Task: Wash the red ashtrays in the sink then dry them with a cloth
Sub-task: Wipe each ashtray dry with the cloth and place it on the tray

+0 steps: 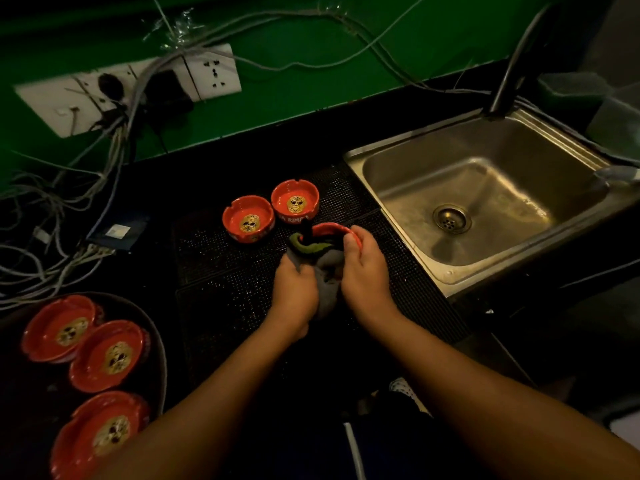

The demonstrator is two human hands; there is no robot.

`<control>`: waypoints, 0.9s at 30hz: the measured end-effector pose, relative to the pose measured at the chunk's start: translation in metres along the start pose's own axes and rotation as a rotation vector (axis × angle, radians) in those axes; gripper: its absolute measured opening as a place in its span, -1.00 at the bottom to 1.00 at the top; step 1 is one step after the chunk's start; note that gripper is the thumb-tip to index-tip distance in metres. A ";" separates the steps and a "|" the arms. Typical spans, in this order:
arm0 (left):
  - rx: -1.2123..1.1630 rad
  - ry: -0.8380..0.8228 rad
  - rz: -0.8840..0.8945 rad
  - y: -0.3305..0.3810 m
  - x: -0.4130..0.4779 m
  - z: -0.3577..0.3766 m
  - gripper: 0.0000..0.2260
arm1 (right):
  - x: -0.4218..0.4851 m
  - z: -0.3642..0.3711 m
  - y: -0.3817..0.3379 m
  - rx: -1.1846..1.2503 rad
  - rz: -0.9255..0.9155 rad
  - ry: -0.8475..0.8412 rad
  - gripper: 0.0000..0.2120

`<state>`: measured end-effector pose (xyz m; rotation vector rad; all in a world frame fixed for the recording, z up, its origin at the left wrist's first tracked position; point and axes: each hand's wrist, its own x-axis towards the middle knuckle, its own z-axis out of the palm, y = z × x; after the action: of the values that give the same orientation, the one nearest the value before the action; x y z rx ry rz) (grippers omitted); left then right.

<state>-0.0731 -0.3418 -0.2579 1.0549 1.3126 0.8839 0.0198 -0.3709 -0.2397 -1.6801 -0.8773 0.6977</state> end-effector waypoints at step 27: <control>-0.347 0.569 -0.070 0.014 -0.039 0.029 -0.79 | 0.036 0.004 0.014 0.180 0.385 -0.380 -0.48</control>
<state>-0.0466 -0.3773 -0.2336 0.4940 1.5698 1.3623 0.0392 -0.3415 -0.2546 -1.5924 -0.7250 1.3525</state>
